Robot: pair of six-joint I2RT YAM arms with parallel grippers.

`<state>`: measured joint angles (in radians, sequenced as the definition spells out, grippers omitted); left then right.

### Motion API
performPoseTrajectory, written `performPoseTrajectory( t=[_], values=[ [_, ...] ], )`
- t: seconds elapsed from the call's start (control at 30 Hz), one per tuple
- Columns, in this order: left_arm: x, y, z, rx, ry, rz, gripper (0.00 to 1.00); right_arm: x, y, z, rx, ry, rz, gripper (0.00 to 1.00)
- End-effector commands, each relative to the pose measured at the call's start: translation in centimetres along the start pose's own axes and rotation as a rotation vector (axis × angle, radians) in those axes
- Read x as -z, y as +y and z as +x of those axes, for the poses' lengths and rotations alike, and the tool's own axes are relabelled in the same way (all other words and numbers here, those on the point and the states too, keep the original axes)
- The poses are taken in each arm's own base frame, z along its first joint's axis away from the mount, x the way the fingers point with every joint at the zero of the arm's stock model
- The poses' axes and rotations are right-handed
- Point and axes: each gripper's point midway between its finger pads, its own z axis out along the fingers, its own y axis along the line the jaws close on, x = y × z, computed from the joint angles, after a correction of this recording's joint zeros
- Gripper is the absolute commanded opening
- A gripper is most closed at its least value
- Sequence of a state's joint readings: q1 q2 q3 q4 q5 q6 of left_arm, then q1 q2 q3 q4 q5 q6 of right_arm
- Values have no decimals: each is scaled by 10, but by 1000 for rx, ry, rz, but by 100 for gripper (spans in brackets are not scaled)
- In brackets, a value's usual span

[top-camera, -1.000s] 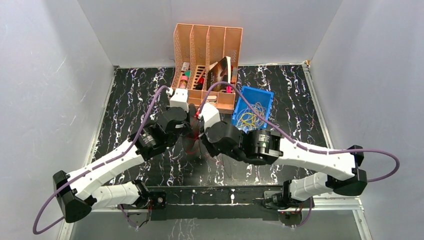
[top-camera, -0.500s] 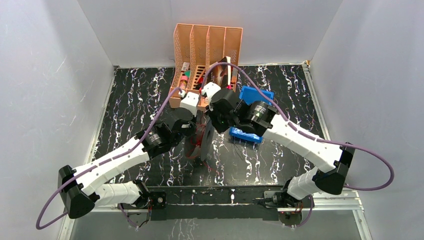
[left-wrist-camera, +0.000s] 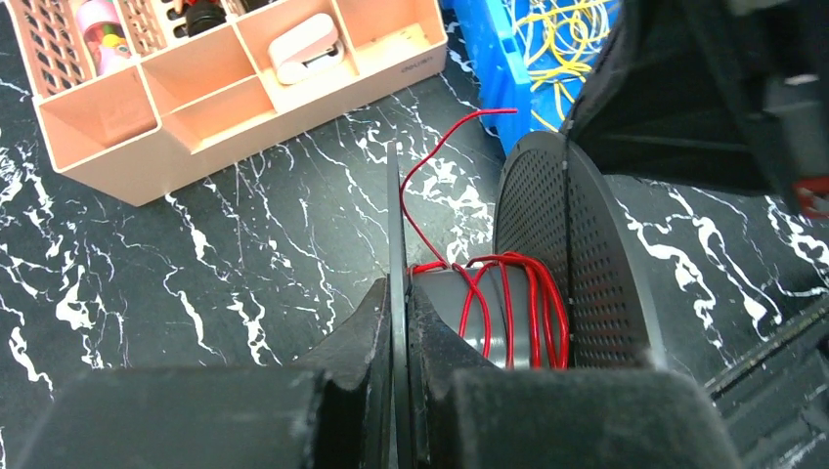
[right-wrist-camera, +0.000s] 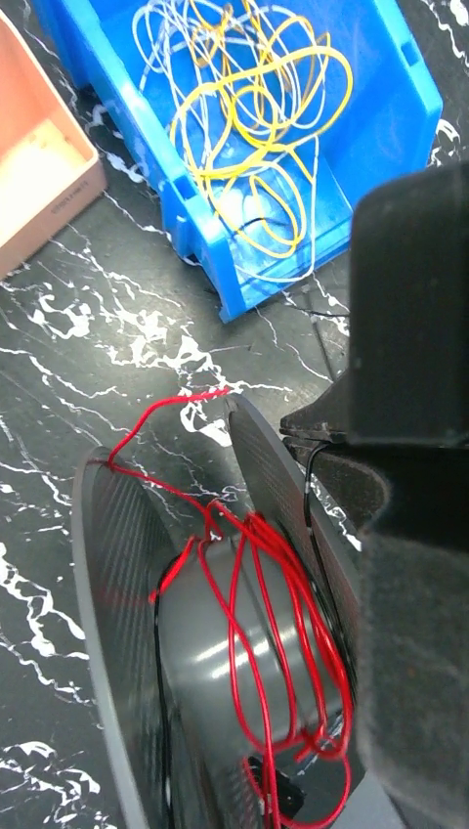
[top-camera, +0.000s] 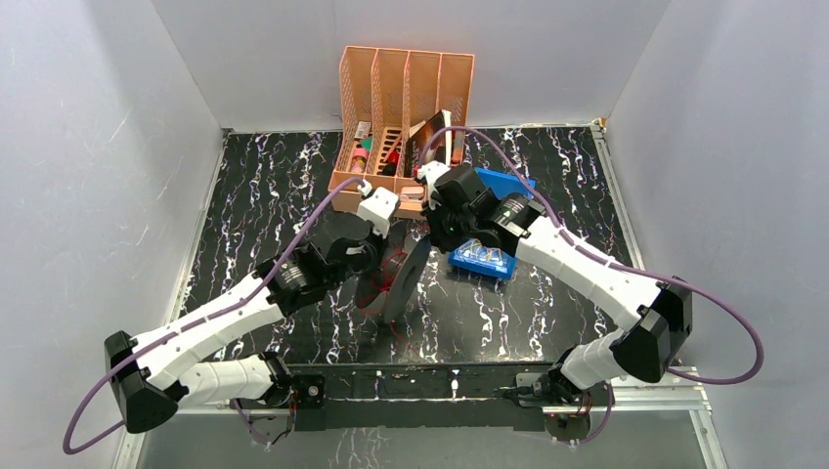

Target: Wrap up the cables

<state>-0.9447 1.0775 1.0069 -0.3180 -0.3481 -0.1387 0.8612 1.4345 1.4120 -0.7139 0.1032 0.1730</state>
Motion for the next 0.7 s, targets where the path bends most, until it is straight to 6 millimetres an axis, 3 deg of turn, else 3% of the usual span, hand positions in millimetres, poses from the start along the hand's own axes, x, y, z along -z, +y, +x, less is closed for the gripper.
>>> performPoseTrajectory(
  t=[0.0,0.37,0.67],
  values=[
    [34,5,41,-121,154,72,0,20,-64,-30,-111,-207,199,6],
    [56,-14,7,-95,87,199,0,-16,-56,19,-240,-194,95,9],
    [81,-21,-19,-59,18,270,0,-35,-51,41,-305,-202,50,15]
  ],
)
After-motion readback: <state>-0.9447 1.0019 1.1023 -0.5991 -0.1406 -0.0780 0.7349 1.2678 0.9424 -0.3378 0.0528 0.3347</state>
